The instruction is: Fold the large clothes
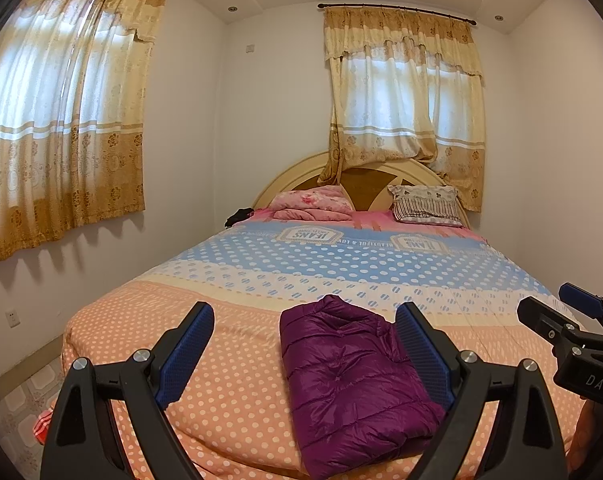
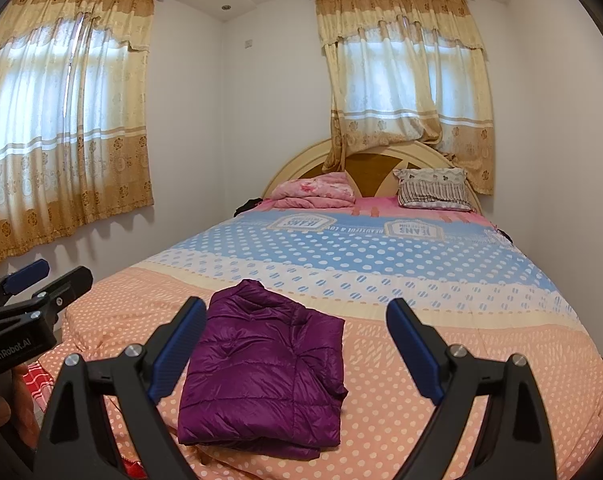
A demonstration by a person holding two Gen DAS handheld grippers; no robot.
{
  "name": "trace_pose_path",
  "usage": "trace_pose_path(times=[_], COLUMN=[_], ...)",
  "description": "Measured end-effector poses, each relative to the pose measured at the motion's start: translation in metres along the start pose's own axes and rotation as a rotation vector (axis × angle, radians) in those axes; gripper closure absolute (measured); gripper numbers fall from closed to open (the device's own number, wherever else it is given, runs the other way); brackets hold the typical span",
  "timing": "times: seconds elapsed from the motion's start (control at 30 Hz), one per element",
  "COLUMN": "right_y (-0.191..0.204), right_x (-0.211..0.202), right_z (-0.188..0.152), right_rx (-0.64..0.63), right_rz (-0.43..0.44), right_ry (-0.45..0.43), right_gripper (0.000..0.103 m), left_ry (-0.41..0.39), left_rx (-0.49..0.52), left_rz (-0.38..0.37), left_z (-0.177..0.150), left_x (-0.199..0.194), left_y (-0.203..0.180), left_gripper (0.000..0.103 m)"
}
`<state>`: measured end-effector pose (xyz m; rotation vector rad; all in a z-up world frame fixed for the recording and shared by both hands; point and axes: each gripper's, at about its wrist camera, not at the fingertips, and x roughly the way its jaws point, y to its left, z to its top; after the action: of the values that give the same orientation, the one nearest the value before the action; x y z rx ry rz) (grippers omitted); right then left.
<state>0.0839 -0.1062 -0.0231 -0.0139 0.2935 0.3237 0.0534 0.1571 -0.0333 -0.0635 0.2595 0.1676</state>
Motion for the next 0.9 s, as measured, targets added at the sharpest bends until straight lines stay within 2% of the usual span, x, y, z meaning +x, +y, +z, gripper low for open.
trace_pose_path(times=[0.67, 0.9], right_y=[0.0013, 0.0030], right_x=[0.0004, 0.0000], right_z=[0.0004, -0.0034], right_rx=[0.001, -0.003], right_rz=[-0.003, 0.002], right_ry=[0.003, 0.010], right_gripper=[0.009, 0.009], left_ry=[0.025, 0.029], left_rx=[0.002, 0.037], left_rz=[0.001, -0.003], left_z=[-0.0036, -0.0069], left_x=[0.0059, 0.0090], left_y=[0.0052, -0.0013], left_gripper=[0.011, 0.011])
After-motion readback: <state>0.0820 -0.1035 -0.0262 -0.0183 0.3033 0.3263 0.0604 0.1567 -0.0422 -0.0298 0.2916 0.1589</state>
